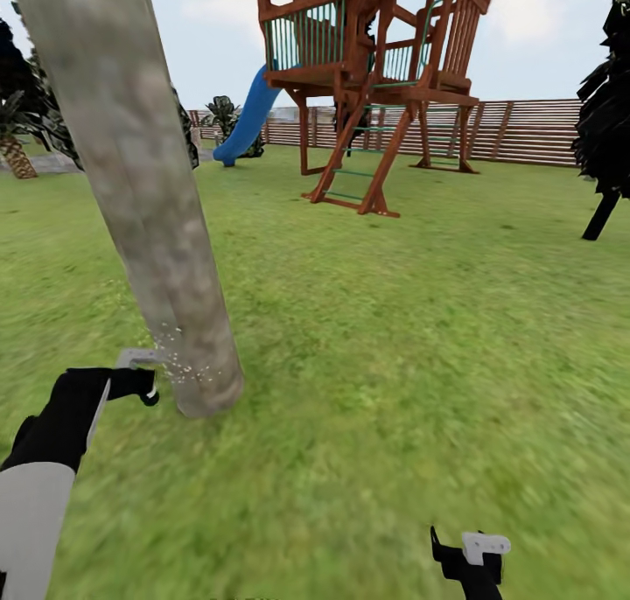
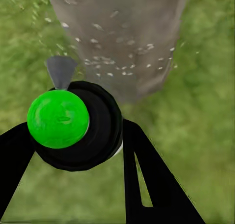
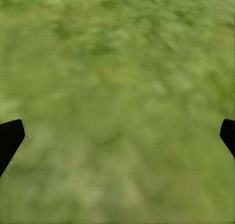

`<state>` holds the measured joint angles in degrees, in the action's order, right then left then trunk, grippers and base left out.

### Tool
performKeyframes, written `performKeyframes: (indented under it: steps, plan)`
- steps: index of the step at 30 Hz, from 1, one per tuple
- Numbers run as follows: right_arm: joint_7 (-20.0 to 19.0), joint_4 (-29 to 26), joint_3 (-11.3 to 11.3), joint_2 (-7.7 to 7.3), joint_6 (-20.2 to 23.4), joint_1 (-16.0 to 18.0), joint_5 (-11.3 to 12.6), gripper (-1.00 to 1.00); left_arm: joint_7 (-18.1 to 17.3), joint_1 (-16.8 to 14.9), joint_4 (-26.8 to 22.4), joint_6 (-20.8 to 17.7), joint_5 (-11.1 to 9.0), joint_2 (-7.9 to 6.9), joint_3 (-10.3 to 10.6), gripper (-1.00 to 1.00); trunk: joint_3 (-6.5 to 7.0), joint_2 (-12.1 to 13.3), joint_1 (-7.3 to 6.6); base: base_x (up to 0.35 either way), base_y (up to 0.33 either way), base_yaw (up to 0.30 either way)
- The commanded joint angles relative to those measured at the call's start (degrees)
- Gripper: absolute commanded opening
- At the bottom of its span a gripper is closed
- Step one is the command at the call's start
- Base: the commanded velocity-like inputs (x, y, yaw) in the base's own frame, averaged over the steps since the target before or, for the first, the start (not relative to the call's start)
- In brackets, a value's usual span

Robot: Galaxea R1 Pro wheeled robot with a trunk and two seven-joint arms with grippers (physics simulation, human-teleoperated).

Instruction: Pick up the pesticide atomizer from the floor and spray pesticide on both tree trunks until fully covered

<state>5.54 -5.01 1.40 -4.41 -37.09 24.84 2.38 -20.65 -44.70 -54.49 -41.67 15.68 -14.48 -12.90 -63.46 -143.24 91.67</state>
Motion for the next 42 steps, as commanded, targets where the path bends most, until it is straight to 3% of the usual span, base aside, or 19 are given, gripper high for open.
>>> performKeyframes:
  steps: [1, 4, 9, 18, 36, 42]
  plan:
    - [0.00, 0.00, 0.01, 0.01, 0.00, 0.01, 0.00, 1.00, 0.00, 0.03, -1.07, -0.11, -0.03, 0.09, -0.05, -1.00, 0.00, 0.00, 0.00, 0.000, 0.000, 0.274]
    - [0.00, 0.00, 0.01, -0.05, 0.00, -0.01, 0.00, 1.00, 0.08, 0.10, -4.61, -0.24, -0.12, 0.36, -0.18, -1.00, 0.00, 0.00, 0.00, 0.093, -0.081, 0.124]
    - [0.00, 0.00, 0.01, -0.07, 0.00, -0.02, 0.00, 1.00, 0.09, 0.19, -5.12, -0.24, -0.05, 0.38, -0.07, -1.00, 0.00, 0.00, 0.00, 0.043, -0.245, 0.005]
    - [0.00, 0.00, 0.01, 0.02, 0.00, 0.01, 0.00, 1.00, 0.17, 0.15, -4.86, -0.17, 0.13, 0.42, -0.20, -1.00, 0.00, 0.00, 0.00, -0.035, -0.273, 0.222]
    - [0.00, 0.00, 0.01, -0.16, 0.00, 0.00, 0.00, 1.00, 0.61, 1.15, -3.03, -0.08, 0.18, 0.50, 0.20, -1.00, 0.00, 0.00, 0.00, 0.072, -0.262, 0.011]
    - [0.00, 0.00, 0.01, -0.08, 0.00, 0.01, 0.00, 1.00, 0.63, 1.13, -3.07, -0.08, 0.24, 0.49, 0.19, -1.00, 0.00, 0.00, 0.00, 0.002, -0.274, 0.232]
